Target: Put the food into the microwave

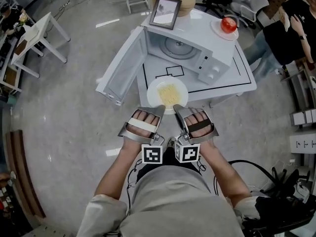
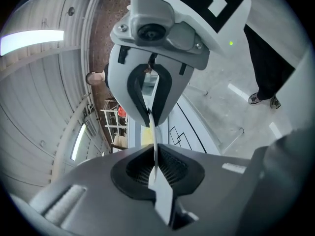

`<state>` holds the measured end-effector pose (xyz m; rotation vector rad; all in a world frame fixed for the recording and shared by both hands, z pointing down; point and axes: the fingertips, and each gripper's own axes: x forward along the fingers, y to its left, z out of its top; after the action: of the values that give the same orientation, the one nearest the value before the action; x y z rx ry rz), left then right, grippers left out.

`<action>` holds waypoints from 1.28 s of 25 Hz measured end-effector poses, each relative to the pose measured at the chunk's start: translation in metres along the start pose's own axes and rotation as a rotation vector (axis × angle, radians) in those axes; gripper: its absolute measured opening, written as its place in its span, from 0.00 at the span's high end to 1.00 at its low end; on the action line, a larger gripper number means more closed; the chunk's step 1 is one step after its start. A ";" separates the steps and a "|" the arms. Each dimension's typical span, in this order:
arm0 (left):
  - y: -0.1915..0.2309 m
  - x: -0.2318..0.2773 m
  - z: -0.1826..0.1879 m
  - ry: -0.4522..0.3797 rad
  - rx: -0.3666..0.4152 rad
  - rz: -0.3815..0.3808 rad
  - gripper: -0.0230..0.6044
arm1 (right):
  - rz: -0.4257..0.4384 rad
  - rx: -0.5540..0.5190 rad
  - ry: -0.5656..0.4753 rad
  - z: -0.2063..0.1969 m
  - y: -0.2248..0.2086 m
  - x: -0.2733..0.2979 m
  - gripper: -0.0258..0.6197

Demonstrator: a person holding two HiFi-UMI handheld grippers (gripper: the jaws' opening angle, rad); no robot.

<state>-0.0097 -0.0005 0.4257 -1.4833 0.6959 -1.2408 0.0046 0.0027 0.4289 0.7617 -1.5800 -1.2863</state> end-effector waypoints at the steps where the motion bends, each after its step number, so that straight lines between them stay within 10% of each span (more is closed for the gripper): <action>1: 0.001 0.006 0.000 0.008 0.005 -0.001 0.92 | 0.003 -0.006 -0.004 -0.005 0.001 0.004 0.91; 14: -0.003 0.064 -0.012 0.105 -0.167 -0.017 0.91 | 0.074 -0.007 -0.013 -0.063 0.019 0.048 0.92; 18: -0.006 0.072 -0.029 0.121 -0.426 -0.022 0.95 | 0.101 0.041 0.040 -0.077 0.024 0.061 0.92; 27: -0.034 0.100 -0.069 0.001 -1.318 -0.138 0.95 | 0.124 0.120 0.161 -0.094 0.028 0.097 0.92; 32: -0.045 0.121 -0.070 -0.047 -1.408 -0.175 0.95 | 0.134 0.145 0.203 -0.094 0.023 0.124 0.92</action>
<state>-0.0473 -0.1185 0.5044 -2.7042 1.5920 -0.7522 0.0468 -0.1374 0.4871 0.8342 -1.5420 -0.9745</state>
